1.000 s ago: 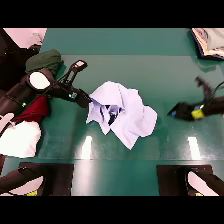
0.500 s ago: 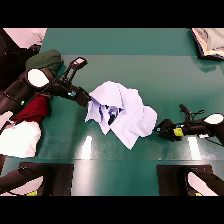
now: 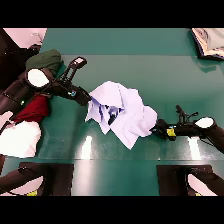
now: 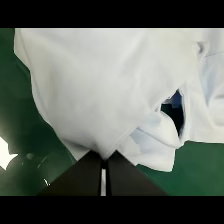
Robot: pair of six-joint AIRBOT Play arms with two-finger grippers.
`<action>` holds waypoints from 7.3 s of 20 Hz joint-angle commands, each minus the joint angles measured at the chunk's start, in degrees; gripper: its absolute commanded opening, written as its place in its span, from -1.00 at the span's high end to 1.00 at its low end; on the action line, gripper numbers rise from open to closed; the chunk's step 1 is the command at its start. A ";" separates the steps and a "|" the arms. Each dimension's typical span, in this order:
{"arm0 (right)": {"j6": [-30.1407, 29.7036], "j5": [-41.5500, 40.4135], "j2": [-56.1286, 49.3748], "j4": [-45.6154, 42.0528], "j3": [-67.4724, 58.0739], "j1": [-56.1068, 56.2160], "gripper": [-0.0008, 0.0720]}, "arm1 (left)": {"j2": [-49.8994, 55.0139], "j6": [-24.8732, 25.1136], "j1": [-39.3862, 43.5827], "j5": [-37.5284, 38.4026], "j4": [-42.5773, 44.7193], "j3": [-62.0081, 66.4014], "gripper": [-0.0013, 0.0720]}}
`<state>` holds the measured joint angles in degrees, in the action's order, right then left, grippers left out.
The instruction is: Fold the shirts.
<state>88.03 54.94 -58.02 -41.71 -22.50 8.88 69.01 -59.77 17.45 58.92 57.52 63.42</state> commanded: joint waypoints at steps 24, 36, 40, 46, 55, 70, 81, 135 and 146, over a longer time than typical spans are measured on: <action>0.00 -3.39 0.00 -0.44 -8.92 3.15 0.94 | -0.37 -6.19 -15.47 4.24 -6.71 -22.21 -0.26; 0.00 -2.93 0.00 -0.28 -8.94 3.15 0.94 | 3.19 -4.94 -11.13 -5.64 -9.92 -24.68 -0.20; -0.02 -2.89 0.02 -0.31 -8.94 3.15 0.94 | 3.17 -6.27 -11.13 -6.62 -10.16 -22.93 0.91; -3.23 -1.99 0.02 -0.57 -16.87 3.13 0.94 | -2.29 -9.51 -12.04 -5.73 -1.05 -7.54 0.91; -2.78 1.27 0.02 -26.23 -67.87 3.13 0.94 | -13.29 -10.49 -14.99 -3.19 18.43 39.71 0.91; 5.09 4.24 14.29 -49.20 -90.82 3.15 0.95 | -22.21 -10.51 -14.99 -3.52 6.86 60.50 0.91; 8.55 38.80 -18.45 -54.90 -89.02 -2.27 0.95 | 4.98 -18.32 -14.99 14.75 8.41 41.86 0.91; -15.72 32.33 -6.05 -7.28 -32.52 -29.46 0.14 | 4.07 -6.03 -29.14 8.55 -5.49 -22.18 -0.35; -15.63 32.74 -6.05 -9.33 -32.48 -29.49 0.14 | 4.07 -8.00 -21.05 1.07 -8.94 -22.29 -0.02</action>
<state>72.29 87.07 -64.12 -49.71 -55.00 -20.56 73.12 -66.26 -6.59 62.61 48.97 40.95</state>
